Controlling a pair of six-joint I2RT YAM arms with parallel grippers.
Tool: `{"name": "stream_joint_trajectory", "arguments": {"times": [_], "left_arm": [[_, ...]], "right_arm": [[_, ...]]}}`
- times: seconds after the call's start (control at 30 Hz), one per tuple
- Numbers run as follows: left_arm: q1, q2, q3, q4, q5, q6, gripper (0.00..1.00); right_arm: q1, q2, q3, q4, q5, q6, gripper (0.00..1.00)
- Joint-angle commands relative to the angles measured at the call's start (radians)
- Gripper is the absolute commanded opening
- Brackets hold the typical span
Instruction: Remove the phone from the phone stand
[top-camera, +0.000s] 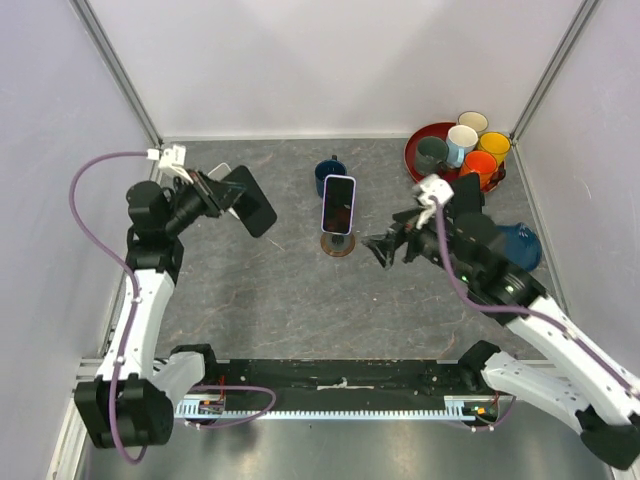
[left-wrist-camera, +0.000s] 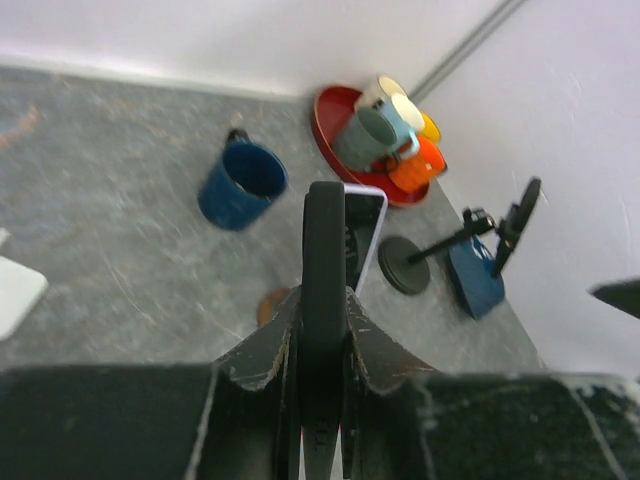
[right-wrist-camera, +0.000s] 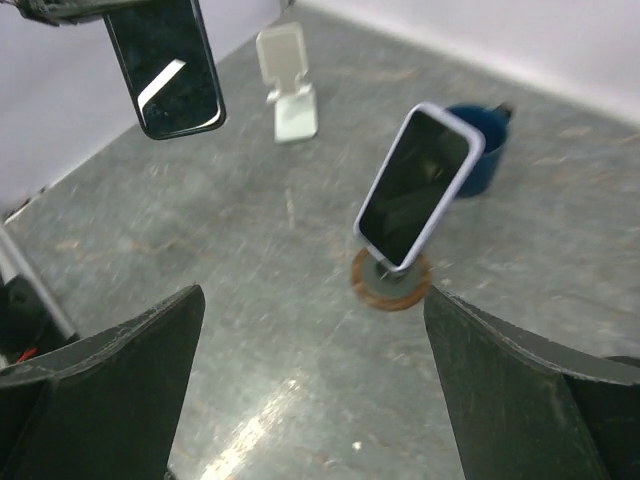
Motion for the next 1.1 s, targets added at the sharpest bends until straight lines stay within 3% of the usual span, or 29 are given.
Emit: {"name": "stream_joint_trajectory", "arguments": {"times": [0.0,0.27,0.53,0.73,1.07], "left_arm": [[-0.061,-0.087,-0.101,-0.045,0.04,-0.035,0.02],[-0.186,-0.16,-0.218,-0.125,0.025,0.006,0.02],[-0.228,-0.227,-0.273,-0.169,0.011,0.033,0.02],[-0.245,-0.221,-0.28,-0.154,0.021,0.022,0.02],[-0.256,-0.222,-0.281,-0.158,0.031,0.031,0.02]], "right_arm": [[0.011,0.15,0.05,-0.062,-0.154,0.088,0.98],[0.212,0.374,0.071,0.073,0.022,0.191,0.98],[0.392,0.596,0.159,0.171,0.132,0.234,0.98],[0.449,0.659,0.162,0.305,0.195,0.3,0.98],[0.481,0.737,0.191,0.386,0.269,0.335,0.98]]}}
